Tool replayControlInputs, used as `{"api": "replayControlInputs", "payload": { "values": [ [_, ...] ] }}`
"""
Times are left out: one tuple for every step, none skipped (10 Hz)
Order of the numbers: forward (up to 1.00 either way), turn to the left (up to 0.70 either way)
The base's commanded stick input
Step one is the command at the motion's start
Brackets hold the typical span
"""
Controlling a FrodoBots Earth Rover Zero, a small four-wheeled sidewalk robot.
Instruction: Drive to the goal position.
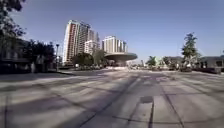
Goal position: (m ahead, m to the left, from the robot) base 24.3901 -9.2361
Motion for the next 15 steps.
{"api": "replayControlInputs", "payload": {
  "values": [
    [0.70,0.00],
    [0.70,0.00],
    [0.70,0.00],
    [0.70,0.00],
    [0.70,-0.05],
    [0.70,-0.19],
    [0.70,-0.31],
    [0.70,-0.35],
    [0.70,-0.31],
    [0.70,-0.01],
    [0.70,0.00],
    [0.70,0.00],
    [0.70,0.00],
    [0.70,0.00],
    [0.70,0.00]
  ]
}}
